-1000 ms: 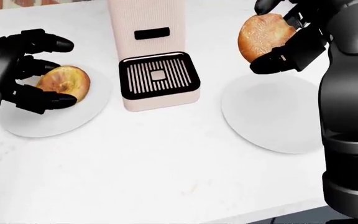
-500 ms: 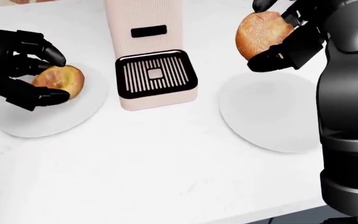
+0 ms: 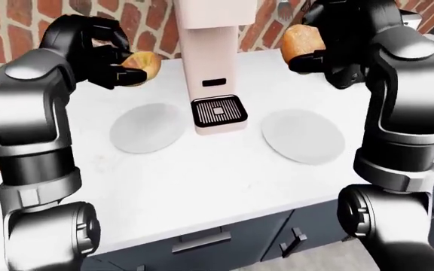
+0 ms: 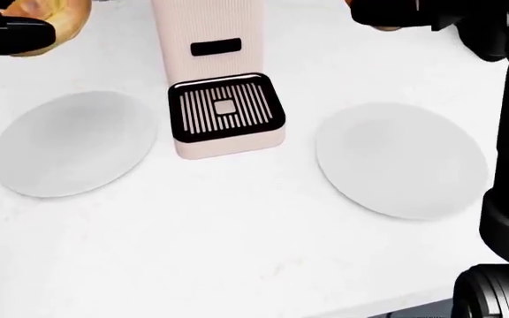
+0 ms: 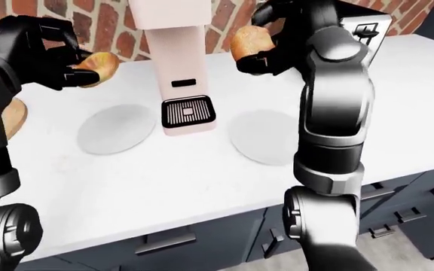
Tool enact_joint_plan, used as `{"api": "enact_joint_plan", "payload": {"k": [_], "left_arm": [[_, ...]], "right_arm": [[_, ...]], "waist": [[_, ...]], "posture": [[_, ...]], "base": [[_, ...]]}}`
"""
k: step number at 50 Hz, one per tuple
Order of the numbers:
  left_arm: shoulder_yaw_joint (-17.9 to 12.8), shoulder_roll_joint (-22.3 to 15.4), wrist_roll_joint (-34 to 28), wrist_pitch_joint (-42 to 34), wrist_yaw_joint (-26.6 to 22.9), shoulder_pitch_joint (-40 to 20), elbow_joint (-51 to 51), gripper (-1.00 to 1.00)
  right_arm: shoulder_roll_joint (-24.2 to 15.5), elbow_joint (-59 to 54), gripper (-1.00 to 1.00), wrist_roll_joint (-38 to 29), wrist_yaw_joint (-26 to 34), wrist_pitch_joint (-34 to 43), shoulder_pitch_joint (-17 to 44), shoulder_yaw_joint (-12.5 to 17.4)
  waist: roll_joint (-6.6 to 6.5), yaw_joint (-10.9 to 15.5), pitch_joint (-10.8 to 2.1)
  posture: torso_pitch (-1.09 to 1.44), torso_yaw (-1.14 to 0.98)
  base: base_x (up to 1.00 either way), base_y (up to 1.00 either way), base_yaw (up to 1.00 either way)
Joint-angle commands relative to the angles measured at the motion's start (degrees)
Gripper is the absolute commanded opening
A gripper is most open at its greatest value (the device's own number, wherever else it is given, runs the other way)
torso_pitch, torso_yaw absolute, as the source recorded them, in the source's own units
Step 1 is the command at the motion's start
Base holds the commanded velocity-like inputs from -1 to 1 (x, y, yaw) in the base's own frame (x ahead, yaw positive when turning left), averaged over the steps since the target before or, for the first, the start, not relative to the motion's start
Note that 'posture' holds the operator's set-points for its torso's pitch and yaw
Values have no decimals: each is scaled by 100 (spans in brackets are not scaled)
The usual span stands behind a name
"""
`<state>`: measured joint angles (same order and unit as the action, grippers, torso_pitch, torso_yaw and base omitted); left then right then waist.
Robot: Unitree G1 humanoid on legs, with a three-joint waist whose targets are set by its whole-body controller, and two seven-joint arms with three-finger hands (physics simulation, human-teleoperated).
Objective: Place all breads on the cutting board.
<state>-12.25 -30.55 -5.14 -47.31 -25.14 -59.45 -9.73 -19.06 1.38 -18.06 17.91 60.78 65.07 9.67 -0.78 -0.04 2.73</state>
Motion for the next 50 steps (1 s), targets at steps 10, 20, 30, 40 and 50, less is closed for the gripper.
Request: {"api": "enact_joint_plan", "payload": {"k": [10, 20, 30, 40, 50], "left_arm": [[-211, -386, 506, -621, 286, -218, 658, -87], [-155, -425, 656, -553, 395, -148, 614, -100], [-86, -352, 648, -482, 430, -202, 514, -100], [-110, -340, 648, -595, 418, -111, 677, -100], [-124, -321, 653, -515, 437, -13, 657, -100]], "right_arm": [[-336, 448, -100, 818, -553, 667, 443, -39], [-389, 355, -100, 1077, -727, 591, 513, -76], [-443, 361, -100, 1232, -800, 576, 494, -71], [-432, 477, -100, 1338, -875, 649, 415, -93], [-465, 565, -100, 1441, -934, 641, 333, -62]], "waist": [[-7, 20, -108], [-46, 8, -103], [87, 7, -175], [364, -12, -388], [-367, -187, 101]], "posture": [[0, 0], [0, 0], [0, 0], [0, 0], [0, 0]], "base": [[0, 0, 0], [-21, 0, 0], [-39, 1, 0], [-38, 1, 0], [-2, 0, 0]]}}
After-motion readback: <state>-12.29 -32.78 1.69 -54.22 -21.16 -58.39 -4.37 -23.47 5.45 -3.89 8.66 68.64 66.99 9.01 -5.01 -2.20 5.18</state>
